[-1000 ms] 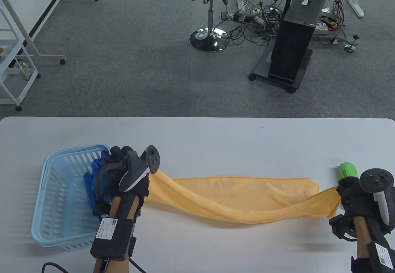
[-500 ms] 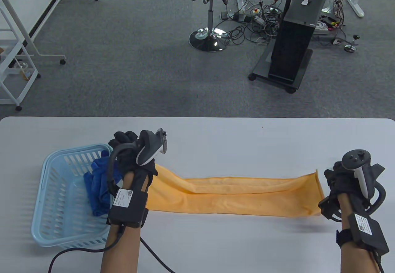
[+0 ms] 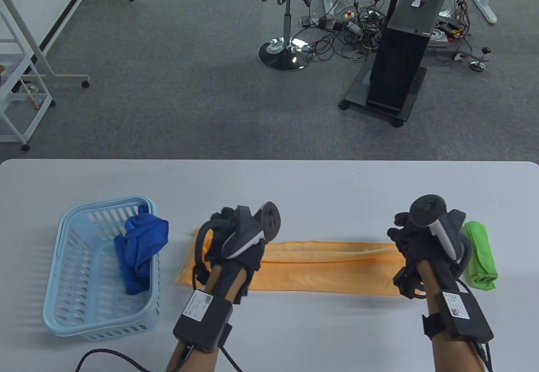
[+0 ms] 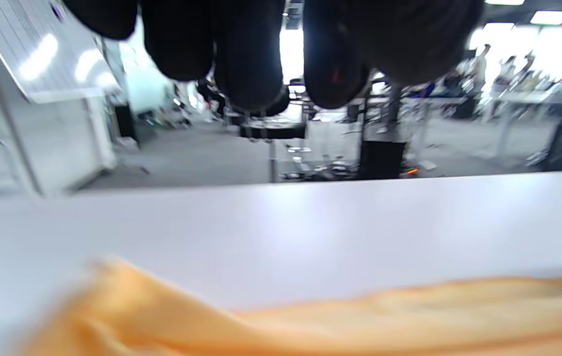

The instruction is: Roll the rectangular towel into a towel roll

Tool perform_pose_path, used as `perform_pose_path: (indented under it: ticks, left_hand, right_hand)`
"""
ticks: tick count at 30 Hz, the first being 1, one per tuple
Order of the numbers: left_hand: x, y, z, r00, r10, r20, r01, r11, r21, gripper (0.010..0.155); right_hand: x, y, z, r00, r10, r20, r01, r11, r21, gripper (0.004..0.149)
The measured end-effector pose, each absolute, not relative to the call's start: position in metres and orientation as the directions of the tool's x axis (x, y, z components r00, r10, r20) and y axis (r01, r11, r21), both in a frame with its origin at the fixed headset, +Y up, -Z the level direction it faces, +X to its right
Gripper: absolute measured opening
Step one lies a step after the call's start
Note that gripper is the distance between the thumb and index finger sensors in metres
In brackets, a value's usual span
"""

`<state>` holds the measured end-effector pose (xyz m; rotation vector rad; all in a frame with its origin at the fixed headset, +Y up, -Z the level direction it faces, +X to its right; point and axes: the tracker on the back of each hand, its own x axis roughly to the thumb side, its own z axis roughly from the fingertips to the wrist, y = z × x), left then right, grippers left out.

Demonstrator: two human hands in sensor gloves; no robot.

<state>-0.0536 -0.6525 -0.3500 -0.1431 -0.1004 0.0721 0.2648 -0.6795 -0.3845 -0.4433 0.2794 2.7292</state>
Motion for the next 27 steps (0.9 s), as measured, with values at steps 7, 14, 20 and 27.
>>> perform_pose_path:
  ticks: [7,14,20,27]
  left_hand:
    - [0.006,-0.743,-0.335,0.982,0.08,0.17,-0.025,0.952,-0.304,0.06]
    - [0.021,-0.773,-0.339,0.979,-0.044,0.2,0.106,0.946,-0.306,0.061]
    - [0.02,-0.768,-0.341,0.981,-0.018,0.191,0.068,0.965,-0.255,0.042]
    - [-0.027,-0.674,-0.34,0.97,0.206,0.13,-0.188,0.972,-0.142,0.042]
  right_hand:
    - [0.181,-0.742,-0.405,-0.962,0.21,-0.172,-0.253,-0.924,0.286,0.074]
    - [0.143,-0.781,-0.423,-0.978,0.167,-0.123,-0.205,-0.86,0.468,0.083]
    - [0.147,-0.769,-0.422,-0.982,0.134,-0.13,-0.179,-0.881,0.438,0.046]
    - [0.193,-0.694,-0.395,-0.722,0.617,-0.314,-0.689,-0.685,0.238,0.047]
